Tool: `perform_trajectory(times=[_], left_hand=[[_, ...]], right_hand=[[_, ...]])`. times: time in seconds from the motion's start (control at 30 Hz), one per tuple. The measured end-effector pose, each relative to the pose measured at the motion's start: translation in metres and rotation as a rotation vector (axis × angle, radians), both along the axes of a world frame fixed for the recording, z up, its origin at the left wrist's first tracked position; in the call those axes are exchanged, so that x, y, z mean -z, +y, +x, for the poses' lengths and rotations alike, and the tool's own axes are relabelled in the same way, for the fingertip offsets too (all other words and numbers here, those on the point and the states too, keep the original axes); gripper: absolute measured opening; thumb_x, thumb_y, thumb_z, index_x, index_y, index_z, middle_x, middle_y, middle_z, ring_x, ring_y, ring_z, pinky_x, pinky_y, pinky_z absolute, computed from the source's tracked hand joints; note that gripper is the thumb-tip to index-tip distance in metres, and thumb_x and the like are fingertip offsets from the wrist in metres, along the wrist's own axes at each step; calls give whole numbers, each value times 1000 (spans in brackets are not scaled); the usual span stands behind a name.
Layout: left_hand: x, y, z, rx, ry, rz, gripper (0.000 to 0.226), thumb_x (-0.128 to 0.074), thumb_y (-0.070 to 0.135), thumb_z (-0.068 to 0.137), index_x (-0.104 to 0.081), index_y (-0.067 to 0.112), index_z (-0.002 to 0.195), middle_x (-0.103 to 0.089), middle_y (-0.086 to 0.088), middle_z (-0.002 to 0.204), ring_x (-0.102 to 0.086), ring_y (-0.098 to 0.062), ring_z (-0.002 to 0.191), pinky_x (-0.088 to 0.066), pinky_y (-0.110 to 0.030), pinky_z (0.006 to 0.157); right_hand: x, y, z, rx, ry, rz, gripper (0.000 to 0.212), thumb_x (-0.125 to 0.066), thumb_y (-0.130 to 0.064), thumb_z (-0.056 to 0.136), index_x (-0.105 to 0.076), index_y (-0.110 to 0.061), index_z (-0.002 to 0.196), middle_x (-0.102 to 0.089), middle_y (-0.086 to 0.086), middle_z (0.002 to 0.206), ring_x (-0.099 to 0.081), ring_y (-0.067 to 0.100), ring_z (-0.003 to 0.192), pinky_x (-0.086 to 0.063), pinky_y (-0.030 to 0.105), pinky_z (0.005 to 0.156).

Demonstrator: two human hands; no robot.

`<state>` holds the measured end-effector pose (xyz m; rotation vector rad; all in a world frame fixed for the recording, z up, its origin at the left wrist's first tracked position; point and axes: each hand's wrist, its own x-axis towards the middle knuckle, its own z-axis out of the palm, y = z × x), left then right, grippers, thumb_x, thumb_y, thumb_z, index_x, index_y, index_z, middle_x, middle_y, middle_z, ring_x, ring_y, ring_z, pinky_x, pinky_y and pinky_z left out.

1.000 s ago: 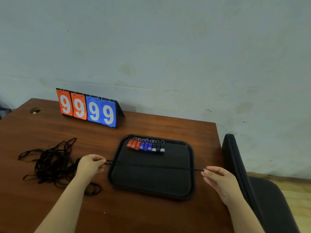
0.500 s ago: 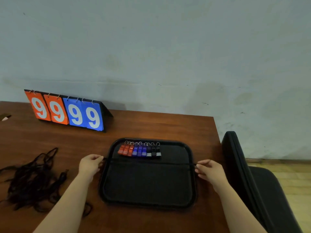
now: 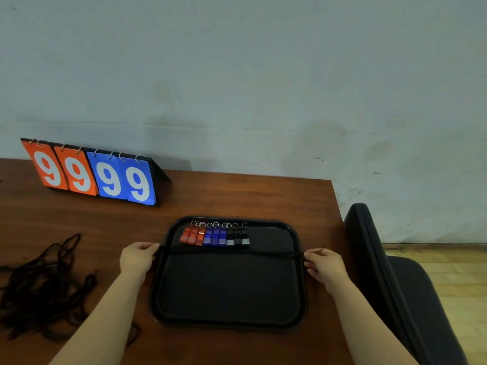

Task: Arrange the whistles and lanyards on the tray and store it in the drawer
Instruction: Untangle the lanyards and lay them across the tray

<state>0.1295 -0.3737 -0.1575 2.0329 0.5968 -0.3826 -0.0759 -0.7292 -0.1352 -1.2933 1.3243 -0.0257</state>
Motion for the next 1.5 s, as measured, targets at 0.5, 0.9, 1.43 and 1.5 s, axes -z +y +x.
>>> perform_trajectory(times=[0.5,0.9,1.43,1.5], left_hand=[[-31,36,-84,25,-74,12,10,-54,16,97,-62,11,101,-66,-8,94,-63,-24,82,-52,-39,76],[-24,149,-130,61,-51,226,14,-53,24,97,-60,13,101,-64,-6,87,-64,-23,72,-51,-34,57],[3,171,-118,950,-347,618,39,-45,28,98,-50,20,135,-34,0,143,-38,-18,128,-46,-25,97],[8,175,-122,961,-375,593,42,-45,25,96,-48,19,138,-34,-2,145,-37,-20,131,-42,-27,103]], right_hand=[[-39,60,-20,-495,-5,-323,7,-64,-18,92,-64,-11,92,-67,7,85,-61,16,70,-46,25,60],[-42,225,35,-1134,-58,-363,14,-61,-24,94,-57,-26,81,-66,-2,88,-64,12,74,-52,26,69],[-8,370,105,-1607,-51,-822,23,-43,-9,96,-47,-12,118,-41,10,120,-47,29,81,-40,37,66],[1,383,110,-1645,-70,-861,25,-41,-11,96,-46,-13,121,-39,10,123,-46,29,88,-35,35,68]])
